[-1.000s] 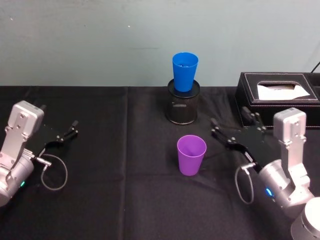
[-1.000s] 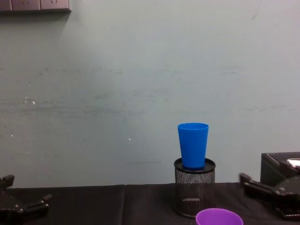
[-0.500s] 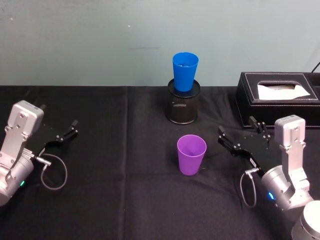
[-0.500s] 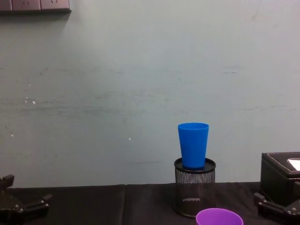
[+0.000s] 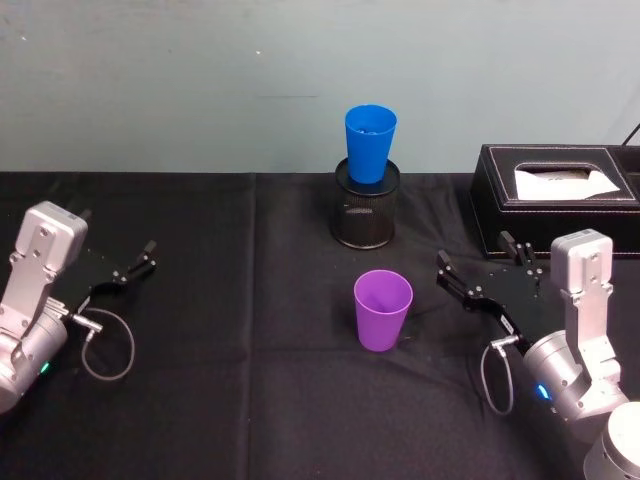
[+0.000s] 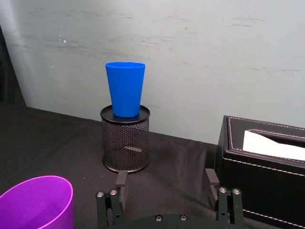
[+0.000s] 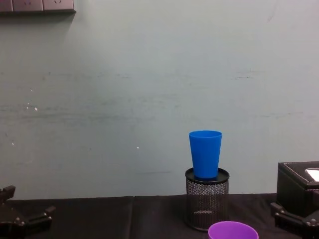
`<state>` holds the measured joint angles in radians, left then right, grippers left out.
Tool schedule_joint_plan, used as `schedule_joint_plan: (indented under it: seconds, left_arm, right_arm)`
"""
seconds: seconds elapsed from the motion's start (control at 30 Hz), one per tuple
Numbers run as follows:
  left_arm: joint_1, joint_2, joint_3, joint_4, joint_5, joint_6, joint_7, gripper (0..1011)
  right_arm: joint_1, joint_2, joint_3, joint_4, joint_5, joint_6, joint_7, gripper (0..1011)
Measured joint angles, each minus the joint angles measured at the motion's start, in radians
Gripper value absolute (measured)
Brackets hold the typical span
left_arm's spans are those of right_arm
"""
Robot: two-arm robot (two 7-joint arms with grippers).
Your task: Pick up one cup with a gripper and tap it against the other cup.
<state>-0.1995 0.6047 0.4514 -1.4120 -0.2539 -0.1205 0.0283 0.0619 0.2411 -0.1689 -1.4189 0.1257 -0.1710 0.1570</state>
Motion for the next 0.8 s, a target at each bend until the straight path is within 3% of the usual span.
schedule_joint_plan:
  seconds: [0.8]
  left_arm:
    - [0.000, 0.000, 0.000, 0.000, 0.000, 0.000, 0.000, 1000]
  right_arm:
    - [-0.002, 0.001, -0.001, -0.005, 0.000, 0.001, -0.005, 1004]
